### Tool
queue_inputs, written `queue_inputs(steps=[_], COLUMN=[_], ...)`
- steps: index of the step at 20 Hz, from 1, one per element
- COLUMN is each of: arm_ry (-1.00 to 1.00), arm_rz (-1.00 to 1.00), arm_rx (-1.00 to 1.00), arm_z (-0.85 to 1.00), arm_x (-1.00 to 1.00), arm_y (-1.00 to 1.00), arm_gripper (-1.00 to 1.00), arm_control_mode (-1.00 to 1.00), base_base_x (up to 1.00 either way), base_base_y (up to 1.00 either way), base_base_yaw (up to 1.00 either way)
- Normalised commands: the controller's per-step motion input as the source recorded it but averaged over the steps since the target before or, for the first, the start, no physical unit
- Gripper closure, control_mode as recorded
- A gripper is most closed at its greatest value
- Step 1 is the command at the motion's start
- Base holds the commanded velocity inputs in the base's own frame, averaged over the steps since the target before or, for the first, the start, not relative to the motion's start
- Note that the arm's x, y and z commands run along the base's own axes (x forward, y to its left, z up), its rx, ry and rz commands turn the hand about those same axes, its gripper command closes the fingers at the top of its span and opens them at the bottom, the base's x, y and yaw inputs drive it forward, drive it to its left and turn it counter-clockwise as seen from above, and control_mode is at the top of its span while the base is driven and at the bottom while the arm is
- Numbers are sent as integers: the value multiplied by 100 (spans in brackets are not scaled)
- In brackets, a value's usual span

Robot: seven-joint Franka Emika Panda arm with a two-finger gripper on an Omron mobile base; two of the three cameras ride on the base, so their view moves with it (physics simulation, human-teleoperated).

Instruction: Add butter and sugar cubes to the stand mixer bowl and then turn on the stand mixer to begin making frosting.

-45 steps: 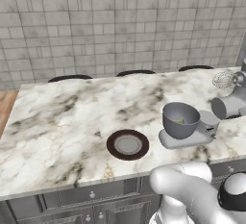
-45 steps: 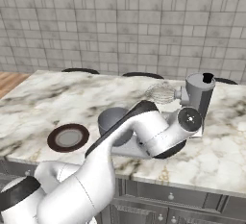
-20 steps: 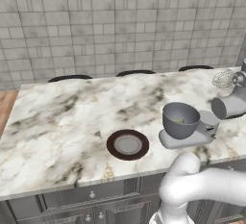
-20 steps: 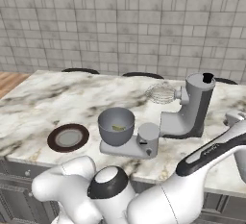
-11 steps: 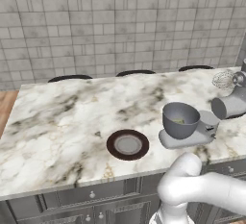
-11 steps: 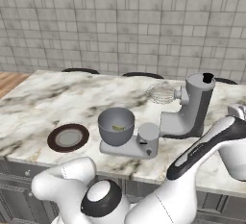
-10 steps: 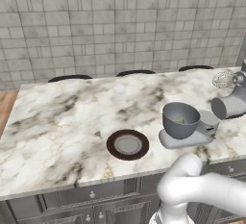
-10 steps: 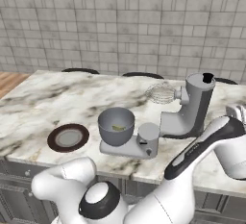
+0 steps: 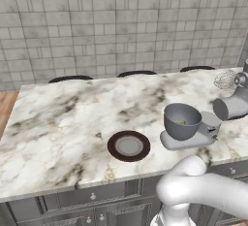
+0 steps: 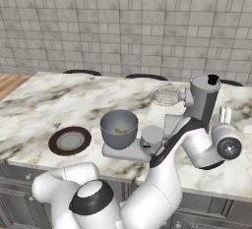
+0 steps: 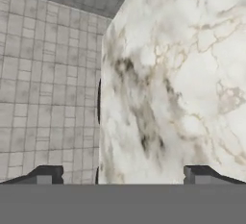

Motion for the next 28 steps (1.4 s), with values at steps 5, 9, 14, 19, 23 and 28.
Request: queue_inputs(steps=[5,9,14,19,23,28], arm_ry=[0,-1,-14,-36,-11,0], arm_rz=[-11,0,19,42,67,84], arm_rx=[28,34,30,9,4,-3], arm_z=[0,7,18,1,0,13], arm_x=[50,15,-1,0,0,8], arm_y=[-71,-86,-63,-15,-10,10], arm_gripper=[-100,-100,-100,-100,-100,-100], arm_control_mode=[-100,-100,-100,-100,-100,-100], base_base_x=[0,0,0,0,0,0], base_base_y=[0,0,0,0,0,0], base_base_yaw=[0,0,0,0,0,0])
